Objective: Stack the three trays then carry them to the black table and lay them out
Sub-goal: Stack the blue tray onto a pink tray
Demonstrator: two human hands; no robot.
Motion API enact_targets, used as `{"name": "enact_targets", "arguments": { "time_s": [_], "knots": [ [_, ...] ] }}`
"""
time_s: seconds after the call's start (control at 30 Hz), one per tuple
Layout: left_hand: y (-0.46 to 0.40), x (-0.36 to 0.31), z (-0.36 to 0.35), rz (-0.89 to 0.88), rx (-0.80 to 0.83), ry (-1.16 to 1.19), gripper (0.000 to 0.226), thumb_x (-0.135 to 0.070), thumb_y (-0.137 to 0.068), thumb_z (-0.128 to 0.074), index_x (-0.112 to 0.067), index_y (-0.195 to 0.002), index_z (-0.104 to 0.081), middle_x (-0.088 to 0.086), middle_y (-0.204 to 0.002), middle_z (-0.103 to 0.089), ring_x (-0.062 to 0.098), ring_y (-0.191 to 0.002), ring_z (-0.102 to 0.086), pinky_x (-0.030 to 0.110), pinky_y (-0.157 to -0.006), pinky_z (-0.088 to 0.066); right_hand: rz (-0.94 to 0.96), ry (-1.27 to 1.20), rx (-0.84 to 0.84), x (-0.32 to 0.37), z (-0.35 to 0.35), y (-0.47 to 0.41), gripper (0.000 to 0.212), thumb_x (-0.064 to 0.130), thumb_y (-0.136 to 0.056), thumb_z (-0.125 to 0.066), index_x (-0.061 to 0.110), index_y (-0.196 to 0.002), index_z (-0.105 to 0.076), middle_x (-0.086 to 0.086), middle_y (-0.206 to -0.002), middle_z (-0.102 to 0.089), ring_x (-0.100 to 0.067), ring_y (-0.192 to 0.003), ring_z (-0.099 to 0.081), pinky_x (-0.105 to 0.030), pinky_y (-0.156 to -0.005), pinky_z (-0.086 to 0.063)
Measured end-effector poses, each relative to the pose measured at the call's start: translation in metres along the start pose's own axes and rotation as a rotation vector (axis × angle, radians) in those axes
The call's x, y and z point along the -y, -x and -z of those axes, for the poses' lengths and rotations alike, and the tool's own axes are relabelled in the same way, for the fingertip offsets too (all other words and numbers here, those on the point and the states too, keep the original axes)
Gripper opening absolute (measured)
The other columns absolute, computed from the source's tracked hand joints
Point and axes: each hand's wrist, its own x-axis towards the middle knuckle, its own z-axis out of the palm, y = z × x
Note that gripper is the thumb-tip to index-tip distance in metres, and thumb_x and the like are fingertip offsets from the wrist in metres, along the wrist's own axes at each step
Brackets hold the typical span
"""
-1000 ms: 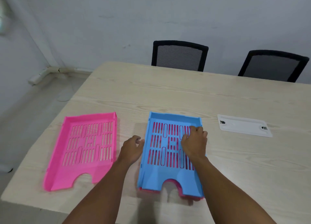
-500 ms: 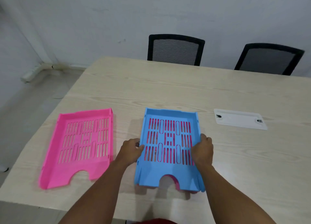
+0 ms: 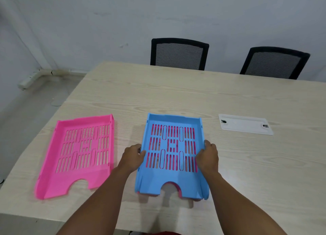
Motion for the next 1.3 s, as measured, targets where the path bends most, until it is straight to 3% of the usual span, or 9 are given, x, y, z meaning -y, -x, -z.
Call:
{"name": "enact_targets", "arguments": {
  "time_s": [0.13,0.23,0.43,0.67,0.8,1.03,1.17,1.3],
  "knots": [
    [-0.002,-0.001,-0.002,0.009,-0.002,0.006,0.027,-0.024,-0.100,-0.055,-0.010,-0.120,-0.066,-0.001,-0.096,-0.068,0.015,-0.082,-0.066,0.019,-0.064,-0.049,0.017,-0.005,0.008,-0.004,-0.001,-0.006,0.033,0.017,-0.100,-0.051,0.011,-0.132,-0.051,-0.001,-0.101,-0.050,-0.012,-0.080,-0.055,-0.023,-0.062,-0.048],
    [-0.004,-0.003,-0.004,0.022,-0.006,-0.009,0.028,-0.025,-0.101,-0.053,-0.009,-0.120,-0.064,0.000,-0.094,-0.066,0.014,-0.078,-0.064,0.020,-0.063,-0.049,0.021,0.006,0.031,-0.006,0.000,-0.010,0.030,0.016,-0.102,-0.046,0.010,-0.130,-0.053,-0.007,-0.106,-0.056,-0.019,-0.088,-0.063,-0.032,-0.070,-0.058],
    [-0.006,-0.005,-0.004,0.026,0.000,-0.041,0.028,-0.026,-0.101,-0.052,-0.008,-0.119,-0.064,0.001,-0.093,-0.066,0.012,-0.075,-0.062,0.015,-0.056,-0.044,0.014,-0.033,0.063,-0.010,0.002,-0.017,0.028,0.021,-0.101,-0.049,0.008,-0.125,-0.057,-0.012,-0.112,-0.063,-0.026,-0.095,-0.070,-0.045,-0.081,-0.062],
    [-0.008,-0.007,-0.007,0.042,-0.001,-0.039,0.027,-0.026,-0.101,-0.051,-0.009,-0.118,-0.064,0.000,-0.093,-0.066,0.007,-0.072,-0.062,0.019,-0.058,-0.046,-0.014,-0.057,0.016,-0.011,0.002,-0.013,0.040,0.023,-0.099,-0.054,0.012,-0.138,-0.053,-0.009,-0.121,-0.061,-0.024,-0.100,-0.069,-0.038,-0.081,-0.061],
    [-0.011,-0.007,-0.007,0.043,-0.007,-0.020,0.028,-0.026,-0.101,-0.051,-0.010,-0.120,-0.064,0.003,-0.097,-0.069,0.016,-0.079,-0.066,0.025,-0.066,-0.051,-0.004,-0.043,-0.001,-0.010,0.000,-0.015,0.033,0.020,-0.100,-0.053,0.011,-0.131,-0.059,-0.008,-0.113,-0.062,-0.023,-0.096,-0.069,-0.035,-0.078,-0.060],
    [-0.016,-0.009,-0.006,0.059,-0.007,0.012,0.028,-0.027,-0.101,-0.051,-0.011,-0.122,-0.062,0.001,-0.096,-0.067,0.011,-0.074,-0.065,0.018,-0.056,-0.047,0.021,-0.043,-0.001,-0.012,-0.001,-0.020,0.021,0.018,-0.101,-0.051,0.012,-0.117,-0.063,-0.008,-0.104,-0.066,-0.021,-0.090,-0.070,-0.035,-0.077,-0.062],
    [-0.018,-0.012,-0.006,0.057,-0.007,0.012,0.028,-0.028,-0.101,-0.052,-0.011,-0.121,-0.061,-0.001,-0.094,-0.065,0.002,-0.068,-0.061,0.016,-0.053,-0.044,0.032,-0.063,0.000,-0.011,0.000,-0.022,0.025,0.016,-0.101,-0.052,0.012,-0.123,-0.063,-0.010,-0.105,-0.067,-0.023,-0.093,-0.070,-0.037,-0.080,-0.061],
    [-0.016,-0.008,-0.006,0.043,-0.009,-0.034,0.025,-0.025,-0.101,-0.052,-0.009,-0.117,-0.063,0.005,-0.100,-0.070,0.007,-0.071,-0.062,0.017,-0.055,-0.046,0.008,-0.080,-0.013,-0.011,0.003,-0.017,0.037,0.016,-0.099,-0.057,0.010,-0.135,-0.058,-0.012,-0.110,-0.067,-0.024,-0.093,-0.070,-0.032,-0.075,-0.057]
  ]
}}
